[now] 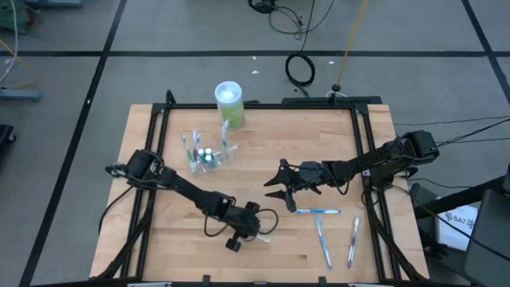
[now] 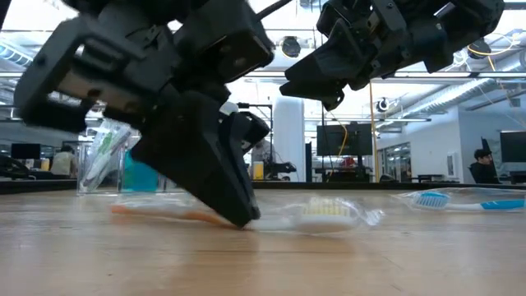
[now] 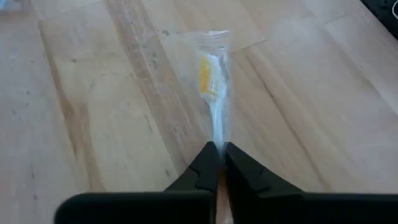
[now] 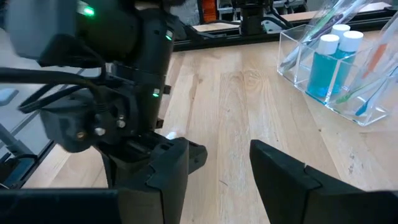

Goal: Pick & Place toothbrushing station
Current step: Put the orange toothbrush into the transparent organizer

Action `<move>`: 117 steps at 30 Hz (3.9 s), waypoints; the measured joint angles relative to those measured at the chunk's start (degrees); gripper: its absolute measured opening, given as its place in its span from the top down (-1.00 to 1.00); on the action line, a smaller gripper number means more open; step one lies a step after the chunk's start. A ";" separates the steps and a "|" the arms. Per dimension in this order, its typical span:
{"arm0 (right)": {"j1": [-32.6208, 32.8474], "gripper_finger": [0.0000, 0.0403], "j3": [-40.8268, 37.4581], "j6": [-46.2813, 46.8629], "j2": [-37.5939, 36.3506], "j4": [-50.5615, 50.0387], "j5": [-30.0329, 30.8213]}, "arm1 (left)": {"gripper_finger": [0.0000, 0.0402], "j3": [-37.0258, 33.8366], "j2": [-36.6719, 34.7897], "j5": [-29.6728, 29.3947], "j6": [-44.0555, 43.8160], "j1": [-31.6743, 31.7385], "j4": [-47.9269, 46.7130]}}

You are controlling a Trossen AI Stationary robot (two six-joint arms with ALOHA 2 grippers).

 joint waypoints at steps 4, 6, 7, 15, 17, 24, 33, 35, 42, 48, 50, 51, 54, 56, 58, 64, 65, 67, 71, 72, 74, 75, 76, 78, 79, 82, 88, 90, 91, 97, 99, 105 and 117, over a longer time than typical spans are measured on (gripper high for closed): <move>0.00 0.17 0.00 0.00 -0.01 -0.02 0.00 | 0.96 5.02 0.11 -0.90 -2.14 -0.35 -8.59; 0.00 0.17 0.00 0.00 -0.01 0.00 0.00 | 0.96 7.56 0.14 -3.57 -2.32 -1.11 -11.71; 0.00 0.17 0.00 0.00 -0.01 -0.01 0.00 | 0.97 8.68 0.09 -5.16 -1.79 -1.59 -13.31; 0.00 0.17 0.00 0.00 -0.01 0.00 0.00 | 0.98 14.27 -0.48 -14.63 3.26 -6.54 -23.41; 0.00 0.17 0.00 0.00 -0.01 -0.02 0.00 | 0.99 14.57 -0.92 -16.28 3.80 -7.43 -24.22; 0.00 0.17 0.07 0.00 -0.05 0.26 0.00 | 0.99 14.56 -6.43 -24.44 1.97 -9.79 -28.66; 0.00 0.17 0.07 0.00 -0.05 0.04 0.00 | 0.98 10.61 -15.33 -33.23 3.27 -14.32 -27.16; 0.00 0.17 0.07 0.00 -0.05 0.02 0.00 | 0.96 8.09 -17.80 -35.95 2.37 -15.54 -25.86; -0.02 0.17 0.07 0.00 -0.05 0.47 0.10 | 0.97 -3.78 -27.73 -43.41 0.24 -17.68 -16.76; -0.02 0.17 0.04 0.00 -0.05 0.42 0.20 | 0.98 -13.84 -35.71 -43.74 1.62 -16.91 -5.05; -0.01 0.17 0.04 0.00 -0.05 0.44 0.21 | 0.97 -16.56 -37.92 -45.50 1.57 -16.55 -1.07; -0.01 0.17 0.04 0.00 -0.05 0.44 0.21 | 0.96 -17.91 -39.02 -47.35 1.69 -16.44 0.98; 0.00 0.17 0.04 0.00 -0.05 0.44 0.20 | 0.96 -21.50 -42.07 -53.91 1.81 -16.41 6.16; 0.00 0.17 0.04 0.00 -0.03 0.44 0.22 | 0.98 -23.62 -43.72 -59.33 0.82 -16.40 8.56; 0.00 0.17 0.04 0.00 -0.05 0.44 0.22 | 0.98 -25.45 -44.71 -65.84 -0.92 -16.41 10.88; -0.02 0.17 0.04 0.00 -0.05 0.44 0.22 | 0.98 -29.16 -45.64 -87.87 -9.54 -16.37 12.40; 0.00 0.17 0.04 0.00 -0.05 0.46 0.22 | 0.98 -29.64 -45.64 -90.48 -11.11 -16.35 12.42; -0.01 0.17 0.04 0.00 -0.05 0.44 0.22 | 0.97 -30.50 -45.62 -94.95 -13.85 -15.90 12.20; -0.01 0.17 0.04 0.01 -0.05 0.46 0.22 | 0.96 -31.67 -45.62 -96.97 -17.68 -13.25 11.37; 0.00 0.17 0.04 0.00 -0.05 0.46 0.22 | 0.98 -31.90 -45.62 -96.99 -18.04 -12.39 11.35; -0.01 0.17 0.04 0.00 -0.05 0.46 0.22 | 0.98 -32.26 -45.62 -97.07 -18.18 -10.63 11.36; 0.00 0.17 0.02 0.00 -0.03 0.46 0.22 | 0.98 -32.40 -45.62 -97.06 -18.72 -9.55 11.35; 0.00 0.17 0.02 0.00 -0.03 0.46 0.22 | 0.96 -32.52 -45.59 -97.07 -19.68 -8.44 11.36; 0.00 0.17 0.02 0.00 -0.03 0.46 0.23 | 0.96 -32.81 -45.62 -97.12 -21.13 -6.15 11.36; 0.00 0.17 0.02 0.01 -0.03 0.46 0.22 | 0.98 -32.99 -45.61 -97.15 -21.59 -4.93 11.33; 0.00 0.17 0.02 0.00 -0.03 0.46 0.22 | 0.98 -33.92 -45.62 -97.16 -26.36 -1.49 11.36; 0.00 0.17 -0.02 0.01 -0.03 0.45 0.22 | 0.99 -37.52 -45.33 -97.13 -34.30 3.94 10.41; 0.00 0.17 -0.02 0.02 -0.03 0.46 0.22 | 0.98 -38.92 -44.52 -97.02 -36.89 4.62 10.31; 0.00 0.17 -0.02 0.00 -0.03 0.44 0.22 | 0.99 -39.55 -44.32 -96.94 -38.31 4.80 10.12; -0.11 0.17 -0.02 -0.98 -0.03 0.46 0.22 | 0.99 -41.15 -44.22 -97.00 -38.17 4.89 10.14; -0.11 0.17 -0.02 -1.80 -0.03 0.47 0.23 | 0.99 -41.52 -44.22 -97.14 -37.59 5.37 10.16; -0.11 0.17 -0.02 -1.90 -0.03 0.46 0.24 | 0.99 -42.86 -44.20 -97.13 -39.21 6.36 10.14; -0.11 0.17 -0.02 -1.91 -0.03 0.46 0.23 | 0.99 -43.01 -35.64 -97.16 -45.75 4.85 10.20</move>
